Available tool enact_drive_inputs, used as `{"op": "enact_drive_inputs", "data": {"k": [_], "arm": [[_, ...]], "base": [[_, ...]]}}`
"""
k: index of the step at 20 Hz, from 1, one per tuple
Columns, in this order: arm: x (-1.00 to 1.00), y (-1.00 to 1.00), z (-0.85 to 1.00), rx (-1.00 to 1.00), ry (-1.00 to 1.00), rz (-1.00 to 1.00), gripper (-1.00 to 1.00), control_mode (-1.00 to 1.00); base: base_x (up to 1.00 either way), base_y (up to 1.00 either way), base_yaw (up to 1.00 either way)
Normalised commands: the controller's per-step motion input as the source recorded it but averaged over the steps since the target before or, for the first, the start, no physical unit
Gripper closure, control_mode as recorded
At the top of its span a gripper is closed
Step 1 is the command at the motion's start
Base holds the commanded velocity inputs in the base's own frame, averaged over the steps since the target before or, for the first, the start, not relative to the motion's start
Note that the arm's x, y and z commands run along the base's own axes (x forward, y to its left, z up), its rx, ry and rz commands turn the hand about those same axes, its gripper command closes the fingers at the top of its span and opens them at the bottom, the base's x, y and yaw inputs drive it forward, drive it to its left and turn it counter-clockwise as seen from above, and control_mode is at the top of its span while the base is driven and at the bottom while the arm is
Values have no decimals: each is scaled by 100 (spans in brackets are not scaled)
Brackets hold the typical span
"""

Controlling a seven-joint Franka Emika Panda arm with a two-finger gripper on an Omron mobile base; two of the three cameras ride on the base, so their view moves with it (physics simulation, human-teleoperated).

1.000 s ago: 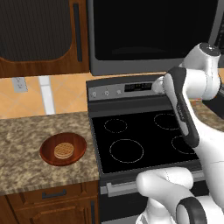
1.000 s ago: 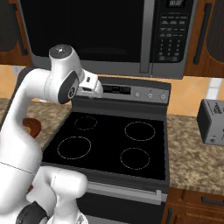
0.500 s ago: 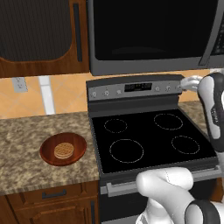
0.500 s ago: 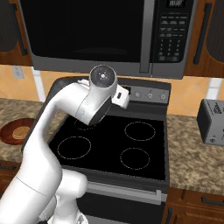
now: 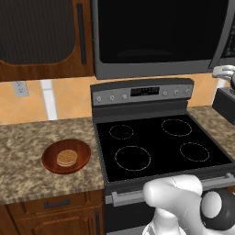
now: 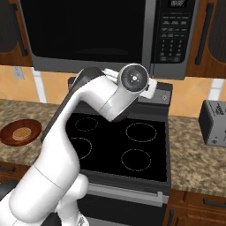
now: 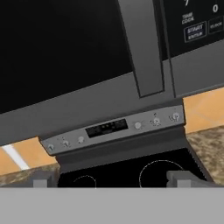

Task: Open the microwave, place the bowl with waffle inside the microwave, then close the microwave door and turn it on.

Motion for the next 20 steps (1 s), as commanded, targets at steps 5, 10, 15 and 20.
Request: {"op": "enact_drive_inputs", "data": {"k": [5, 10, 15, 20], "arm": [[14, -42, 43, 0, -4, 0, -100, -100], [28, -11, 35, 0, 0, 0, -100, -100], [45, -7, 36, 0, 0, 0, -100, -100], [51, -13, 24, 0, 0, 0, -100, -100]], "base": [[0, 0, 0], [0, 0, 0], [0, 0, 0], [0, 0, 0]]}}
